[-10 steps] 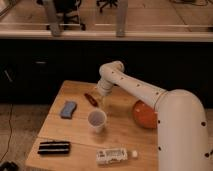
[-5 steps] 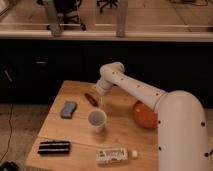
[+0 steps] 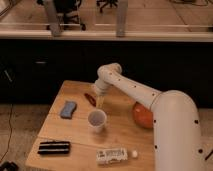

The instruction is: Drag the pepper across the table

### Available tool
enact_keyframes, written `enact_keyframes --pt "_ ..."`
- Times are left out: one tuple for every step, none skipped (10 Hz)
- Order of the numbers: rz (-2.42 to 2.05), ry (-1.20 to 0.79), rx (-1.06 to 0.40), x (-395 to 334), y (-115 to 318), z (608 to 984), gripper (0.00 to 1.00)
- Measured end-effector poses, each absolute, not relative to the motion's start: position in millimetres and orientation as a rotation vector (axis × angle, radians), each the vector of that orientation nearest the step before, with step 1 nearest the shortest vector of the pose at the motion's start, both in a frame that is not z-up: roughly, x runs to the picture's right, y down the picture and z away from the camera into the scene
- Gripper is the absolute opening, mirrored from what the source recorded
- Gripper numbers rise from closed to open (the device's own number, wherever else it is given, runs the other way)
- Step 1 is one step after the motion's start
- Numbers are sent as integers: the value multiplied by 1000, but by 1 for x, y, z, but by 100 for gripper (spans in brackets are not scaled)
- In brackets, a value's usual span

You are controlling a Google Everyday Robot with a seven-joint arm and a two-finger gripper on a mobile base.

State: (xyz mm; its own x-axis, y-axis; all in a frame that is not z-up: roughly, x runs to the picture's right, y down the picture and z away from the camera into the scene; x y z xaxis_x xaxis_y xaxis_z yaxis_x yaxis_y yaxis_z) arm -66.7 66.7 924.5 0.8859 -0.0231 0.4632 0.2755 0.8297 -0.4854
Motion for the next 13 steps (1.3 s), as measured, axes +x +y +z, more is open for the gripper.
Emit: enact_keyframes --pt "-131 -461 -585 -71 67 928 80" --pt "-102 -462 -593 -72 69 930 80" --pt "-78 -463 -599 -73 70 931 80" --pt "-51 -463 -605 -74 71 933 80" --pt "-28 -464 -613 -76 74 935 80" --pt "-15 -465 -618 -77 75 936 80" --pt "-5 -466 -624 -78 76 937 75" --pt "3 -465 -626 -80 78 938 63" --pt "5 -465 -627 -81 78 938 55" --pt "8 -465 -629 -83 79 938 44" --pt "9 -465 -629 -84 79 938 33" --pt "11 -465 -628 -84 80 938 23" --pt "12 -464 -627 -83 79 937 16"
